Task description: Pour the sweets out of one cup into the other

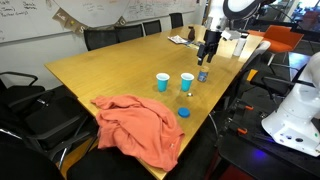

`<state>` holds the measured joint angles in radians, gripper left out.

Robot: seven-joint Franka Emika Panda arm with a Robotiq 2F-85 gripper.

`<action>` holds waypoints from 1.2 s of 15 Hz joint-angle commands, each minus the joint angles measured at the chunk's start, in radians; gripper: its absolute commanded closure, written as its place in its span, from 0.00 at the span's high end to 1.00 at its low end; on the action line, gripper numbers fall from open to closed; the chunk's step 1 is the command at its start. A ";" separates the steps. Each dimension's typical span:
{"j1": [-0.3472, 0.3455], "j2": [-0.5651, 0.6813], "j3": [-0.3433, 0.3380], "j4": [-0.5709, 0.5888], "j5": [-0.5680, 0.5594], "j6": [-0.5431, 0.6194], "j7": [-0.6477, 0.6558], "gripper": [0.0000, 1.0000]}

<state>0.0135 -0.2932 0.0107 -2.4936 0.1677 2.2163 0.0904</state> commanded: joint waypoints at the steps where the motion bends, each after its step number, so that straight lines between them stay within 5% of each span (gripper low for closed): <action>1: -0.016 0.031 0.023 0.050 -0.055 0.060 0.071 1.00; 12: -0.035 0.316 0.020 0.366 -0.346 0.060 0.429 1.00; 18: -0.018 0.347 -0.001 0.371 -0.348 0.078 0.439 1.00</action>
<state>-0.0184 0.0542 0.0239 -2.1233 -0.1818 2.2963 0.5314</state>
